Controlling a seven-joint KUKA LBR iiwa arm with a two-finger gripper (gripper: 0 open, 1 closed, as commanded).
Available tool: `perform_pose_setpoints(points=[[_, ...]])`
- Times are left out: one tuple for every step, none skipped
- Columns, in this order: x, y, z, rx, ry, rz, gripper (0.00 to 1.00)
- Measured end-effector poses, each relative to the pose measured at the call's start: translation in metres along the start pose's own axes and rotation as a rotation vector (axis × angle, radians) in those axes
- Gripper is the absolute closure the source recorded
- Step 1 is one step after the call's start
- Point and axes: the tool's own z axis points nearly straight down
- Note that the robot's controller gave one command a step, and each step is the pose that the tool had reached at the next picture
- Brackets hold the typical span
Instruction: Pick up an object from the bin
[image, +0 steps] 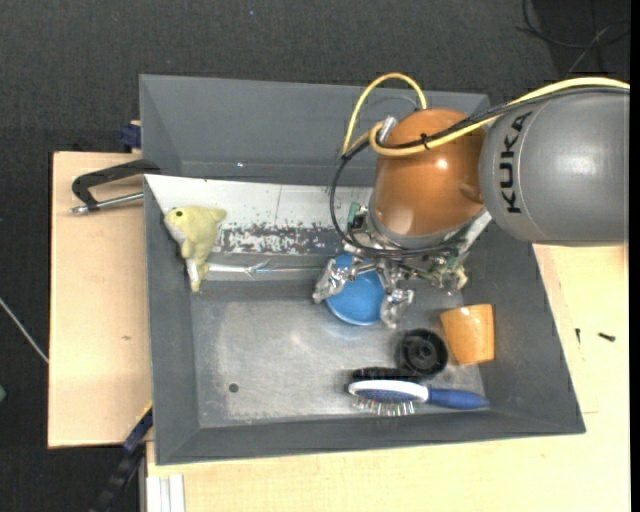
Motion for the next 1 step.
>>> perform_pose_setpoints(points=[[-0.023, 0.0122, 0.0291, -0.005, 0.0, -0.024, 0.0]])
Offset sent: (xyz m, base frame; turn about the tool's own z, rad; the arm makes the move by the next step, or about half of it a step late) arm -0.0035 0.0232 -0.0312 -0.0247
